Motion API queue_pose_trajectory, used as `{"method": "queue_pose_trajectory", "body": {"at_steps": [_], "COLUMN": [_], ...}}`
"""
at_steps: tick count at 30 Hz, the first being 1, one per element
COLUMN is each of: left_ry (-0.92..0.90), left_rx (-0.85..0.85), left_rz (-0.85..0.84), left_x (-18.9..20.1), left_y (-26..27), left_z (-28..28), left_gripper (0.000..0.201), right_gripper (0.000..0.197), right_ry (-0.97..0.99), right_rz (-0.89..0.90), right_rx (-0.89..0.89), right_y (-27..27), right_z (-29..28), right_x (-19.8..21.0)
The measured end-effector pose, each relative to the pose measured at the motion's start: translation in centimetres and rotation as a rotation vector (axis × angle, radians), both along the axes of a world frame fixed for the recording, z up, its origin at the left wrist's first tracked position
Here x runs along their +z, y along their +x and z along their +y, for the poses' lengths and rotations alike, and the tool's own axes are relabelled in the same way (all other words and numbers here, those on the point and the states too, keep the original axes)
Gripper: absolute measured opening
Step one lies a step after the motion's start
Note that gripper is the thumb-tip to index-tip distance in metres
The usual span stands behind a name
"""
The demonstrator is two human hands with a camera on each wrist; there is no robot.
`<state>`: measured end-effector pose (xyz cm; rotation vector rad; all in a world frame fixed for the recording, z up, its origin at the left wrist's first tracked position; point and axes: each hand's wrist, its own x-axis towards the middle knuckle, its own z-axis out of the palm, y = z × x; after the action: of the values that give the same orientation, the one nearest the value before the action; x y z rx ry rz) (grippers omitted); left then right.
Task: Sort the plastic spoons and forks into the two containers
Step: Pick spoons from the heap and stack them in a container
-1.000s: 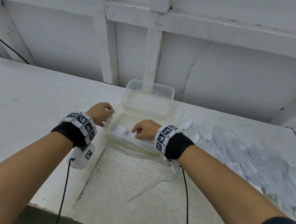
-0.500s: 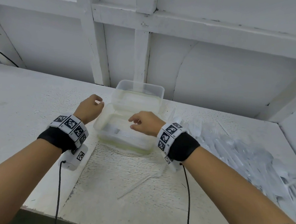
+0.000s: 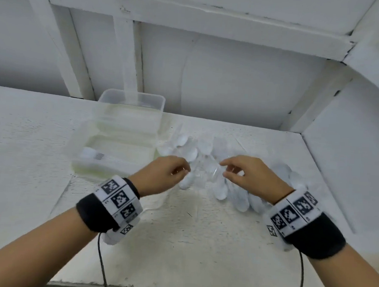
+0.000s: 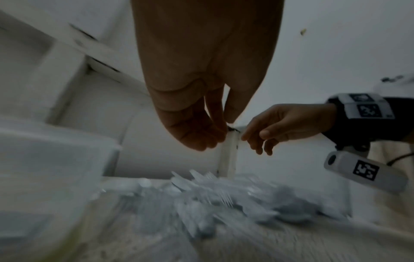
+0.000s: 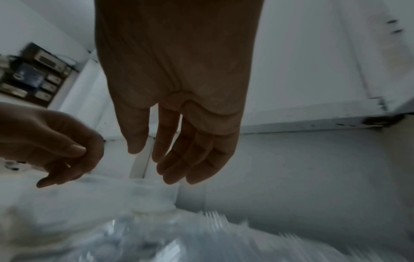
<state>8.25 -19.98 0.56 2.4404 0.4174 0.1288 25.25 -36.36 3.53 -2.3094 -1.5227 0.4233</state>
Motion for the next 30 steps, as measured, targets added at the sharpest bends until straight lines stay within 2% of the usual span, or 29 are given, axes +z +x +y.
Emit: {"method": "queue_pose_trajectory", "body": {"at_steps": [3, 7, 11, 16, 20, 23, 25, 28, 30], "left_ry": [0.078, 0.186, 0.178, 0.136, 0.105, 0.111, 0.122, 0.173, 0.234], "left_rx": [-0.081, -0.167, -0.168, -0.150, -0.135, -0.139, -0.160, -0.255, -0.362], "left_rz": [0.167, 0.289, 0.324, 0.308, 0.249, 0.211, 0.181, 0.111, 0.078], "left_x": [-2.2, -3.6, -3.8, -4.0, -3.9, -3.7, -3.5, -3.1, -2.9], "left_y": [2.2, 3.9, 4.7, 4.3, 3.8, 3.5, 3.5, 4.3, 5.2], "left_z": [-1.4, -2.5, -3.0, -3.4, -3.6, -3.8, -4.0, -5.2, -6.5], "left_gripper": [0.026, 0.032, 0.032, 0.030, 0.029, 0.026, 0.022, 0.022, 0.026], "right_gripper": [0.030, 0.030, 0.042, 0.026, 0.006, 0.023, 0.024, 0.012, 0.010], "right_ry": [-0.111, -0.104, -0.105, -0.056, 0.252, 0.449, 0.591, 0.715, 0.772], "right_rz": [-0.051, -0.291, -0.573, -0.625, -0.377, -0.142, 0.064, 0.349, 0.382], "right_rx": [-0.019, 0.070, 0.113, 0.114, 0.178, 0.133, 0.054, -0.173, -0.308], "right_y": [0.7, -0.2, -1.2, -1.3, -1.6, -2.2, -2.2, -1.8, -1.0], "right_z": [-2.9, -4.4, -3.3, -2.1, -3.0, -3.8, -4.5, -5.7, -6.2], "right_x": [-3.0, -5.9, -7.7, -8.4, -7.7, -5.4, -3.4, -0.9, -0.3]}}
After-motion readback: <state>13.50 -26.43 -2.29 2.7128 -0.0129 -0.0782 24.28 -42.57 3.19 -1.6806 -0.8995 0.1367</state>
